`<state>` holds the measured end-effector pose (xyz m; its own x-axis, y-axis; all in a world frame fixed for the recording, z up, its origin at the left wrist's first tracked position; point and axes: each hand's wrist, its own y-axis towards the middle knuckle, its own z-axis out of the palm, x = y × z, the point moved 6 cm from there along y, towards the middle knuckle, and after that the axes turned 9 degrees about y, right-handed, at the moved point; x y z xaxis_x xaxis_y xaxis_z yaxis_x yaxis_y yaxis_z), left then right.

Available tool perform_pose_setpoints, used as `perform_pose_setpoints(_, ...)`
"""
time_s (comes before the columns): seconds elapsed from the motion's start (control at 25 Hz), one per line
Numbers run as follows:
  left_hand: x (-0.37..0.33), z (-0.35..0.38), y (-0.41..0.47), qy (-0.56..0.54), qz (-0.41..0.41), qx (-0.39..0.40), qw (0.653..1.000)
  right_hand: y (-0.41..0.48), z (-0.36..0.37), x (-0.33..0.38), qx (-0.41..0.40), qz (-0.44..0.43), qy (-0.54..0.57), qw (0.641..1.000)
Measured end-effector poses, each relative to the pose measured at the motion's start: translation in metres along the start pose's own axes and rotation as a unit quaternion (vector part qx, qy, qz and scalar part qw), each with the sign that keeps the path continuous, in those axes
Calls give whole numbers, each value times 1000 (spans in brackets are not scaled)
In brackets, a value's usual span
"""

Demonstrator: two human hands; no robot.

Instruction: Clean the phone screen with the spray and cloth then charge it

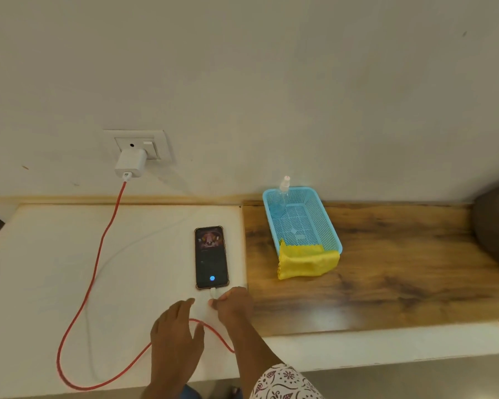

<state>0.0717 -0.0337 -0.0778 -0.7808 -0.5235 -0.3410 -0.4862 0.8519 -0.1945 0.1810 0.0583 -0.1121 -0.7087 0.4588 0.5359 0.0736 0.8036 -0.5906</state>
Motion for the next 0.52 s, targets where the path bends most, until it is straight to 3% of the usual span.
perform_pose_setpoints(0.24,4,9,-7,151,12,97,984,-18,-1,-7,25,-35,58,997)
perform_pose_setpoints(0.52,21,13,-11,198,36,195,960,-49,-13,-19,29,-63,34,997)
